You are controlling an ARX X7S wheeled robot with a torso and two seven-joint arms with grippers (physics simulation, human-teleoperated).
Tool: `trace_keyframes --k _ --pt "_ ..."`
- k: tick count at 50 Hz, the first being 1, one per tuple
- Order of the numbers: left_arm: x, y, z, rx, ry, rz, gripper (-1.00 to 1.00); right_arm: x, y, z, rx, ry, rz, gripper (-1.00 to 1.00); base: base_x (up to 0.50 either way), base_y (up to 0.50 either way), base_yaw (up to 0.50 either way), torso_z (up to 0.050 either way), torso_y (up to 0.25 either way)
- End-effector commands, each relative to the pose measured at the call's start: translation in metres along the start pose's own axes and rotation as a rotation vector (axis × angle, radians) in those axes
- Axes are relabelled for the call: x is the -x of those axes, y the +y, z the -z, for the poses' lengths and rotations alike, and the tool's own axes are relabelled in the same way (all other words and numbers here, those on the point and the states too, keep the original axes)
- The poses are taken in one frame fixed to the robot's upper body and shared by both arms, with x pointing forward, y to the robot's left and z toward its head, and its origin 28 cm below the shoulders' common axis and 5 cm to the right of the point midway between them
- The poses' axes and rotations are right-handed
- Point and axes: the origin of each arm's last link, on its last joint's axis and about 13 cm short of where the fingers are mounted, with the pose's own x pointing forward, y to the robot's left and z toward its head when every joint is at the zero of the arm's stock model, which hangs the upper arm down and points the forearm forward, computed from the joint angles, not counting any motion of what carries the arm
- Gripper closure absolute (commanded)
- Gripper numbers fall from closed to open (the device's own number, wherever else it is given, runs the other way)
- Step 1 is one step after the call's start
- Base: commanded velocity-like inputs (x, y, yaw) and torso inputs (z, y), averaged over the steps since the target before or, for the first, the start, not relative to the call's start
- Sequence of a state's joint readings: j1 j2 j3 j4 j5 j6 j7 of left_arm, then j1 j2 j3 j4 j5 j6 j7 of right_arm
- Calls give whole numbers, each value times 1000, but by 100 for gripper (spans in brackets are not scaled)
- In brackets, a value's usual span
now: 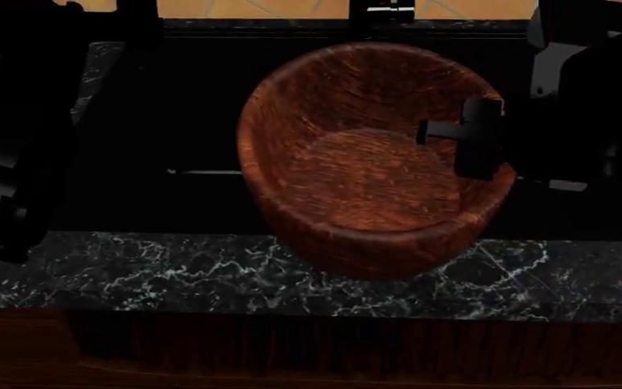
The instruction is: Move the fresh-baked cupcake off the tray onto the counter, and place the bowl used for mixing into the sink.
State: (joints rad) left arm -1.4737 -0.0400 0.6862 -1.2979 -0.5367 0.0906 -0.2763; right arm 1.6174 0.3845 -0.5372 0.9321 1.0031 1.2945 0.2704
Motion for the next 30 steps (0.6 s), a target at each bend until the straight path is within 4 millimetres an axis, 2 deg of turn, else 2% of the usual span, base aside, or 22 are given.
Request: trace_keyframes --k 1,13,30 --pt "1 -1 3 -36 -20 2 -100 -5 -4 5 -38 12 -12 100 0 0 0 0 0" --pt "1 -1 3 -32 -24 6 -100 -21 -11 8 -61 46 5 100 0 0 0 0 0" --pt "1 -2 3 -28 -22 12 -100 -26 -17 11 -82 61 19 100 261 0 0 0 0"
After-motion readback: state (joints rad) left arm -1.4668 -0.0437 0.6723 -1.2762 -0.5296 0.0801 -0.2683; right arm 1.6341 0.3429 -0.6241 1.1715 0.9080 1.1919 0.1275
